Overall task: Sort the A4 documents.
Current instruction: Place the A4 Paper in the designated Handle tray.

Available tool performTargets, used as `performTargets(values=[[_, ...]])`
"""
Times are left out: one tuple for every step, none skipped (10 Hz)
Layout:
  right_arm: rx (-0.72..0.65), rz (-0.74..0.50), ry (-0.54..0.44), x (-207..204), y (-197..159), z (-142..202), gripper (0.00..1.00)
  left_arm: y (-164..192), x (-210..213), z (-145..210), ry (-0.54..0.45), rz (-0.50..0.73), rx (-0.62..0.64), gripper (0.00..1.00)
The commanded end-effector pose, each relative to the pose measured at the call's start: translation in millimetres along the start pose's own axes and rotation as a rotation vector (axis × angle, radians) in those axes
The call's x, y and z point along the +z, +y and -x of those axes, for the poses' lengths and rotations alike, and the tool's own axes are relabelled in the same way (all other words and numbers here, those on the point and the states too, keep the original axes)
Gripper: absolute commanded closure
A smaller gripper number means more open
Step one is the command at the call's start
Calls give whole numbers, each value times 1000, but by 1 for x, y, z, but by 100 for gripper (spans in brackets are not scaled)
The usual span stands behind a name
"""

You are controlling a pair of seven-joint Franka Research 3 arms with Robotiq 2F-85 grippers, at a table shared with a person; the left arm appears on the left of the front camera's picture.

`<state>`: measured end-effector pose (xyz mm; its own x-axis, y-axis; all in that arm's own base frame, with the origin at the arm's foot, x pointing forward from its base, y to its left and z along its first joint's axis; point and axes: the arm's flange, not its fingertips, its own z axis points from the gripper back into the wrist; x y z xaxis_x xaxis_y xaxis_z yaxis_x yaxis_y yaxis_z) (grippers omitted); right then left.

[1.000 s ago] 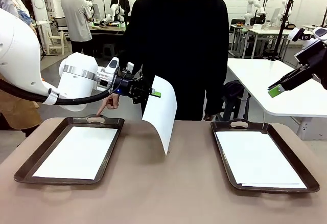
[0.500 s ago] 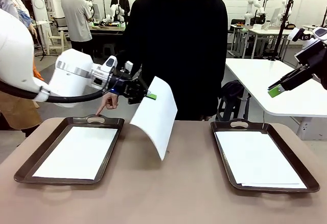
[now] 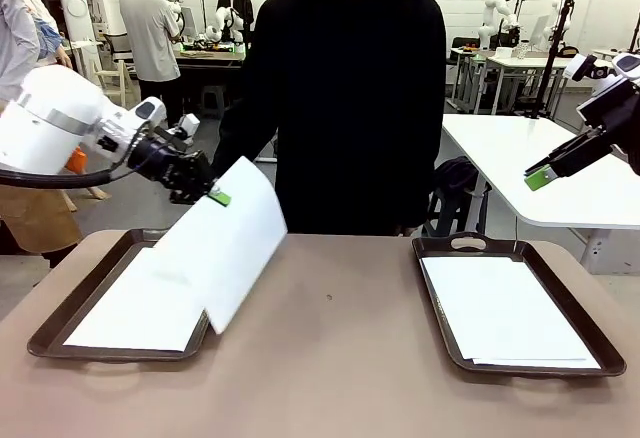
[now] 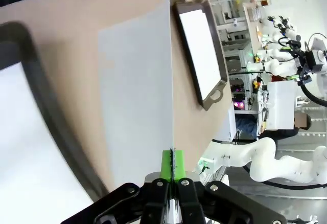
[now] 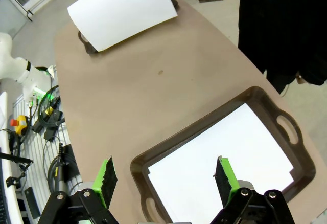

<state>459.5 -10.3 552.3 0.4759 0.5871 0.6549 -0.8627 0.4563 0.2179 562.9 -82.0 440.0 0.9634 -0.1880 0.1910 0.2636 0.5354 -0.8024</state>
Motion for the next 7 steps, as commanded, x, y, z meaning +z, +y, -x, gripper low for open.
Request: performTargets(values=[[1,-4,2,-1,1,0,0,10,2,13,24,-41,82,99],[1,-4,2,-1,1,0,0,22,4,19,21,-37,104,99],[1,-4,2,-1,1,0,0,36,8,25,17,-50,133,99],[1,-4,2,-1,1,0,0,46,15,35,-4,-84,176,99],[1,-4,2,-1,1,0,0,56,23,41,-6,-145,211,99],[1,-4,2,-1,1,0,0,66,31,46,4,-230,236,99],[1,-4,2,-1,1,0,0,78,32,43,14,-289,243,99]])
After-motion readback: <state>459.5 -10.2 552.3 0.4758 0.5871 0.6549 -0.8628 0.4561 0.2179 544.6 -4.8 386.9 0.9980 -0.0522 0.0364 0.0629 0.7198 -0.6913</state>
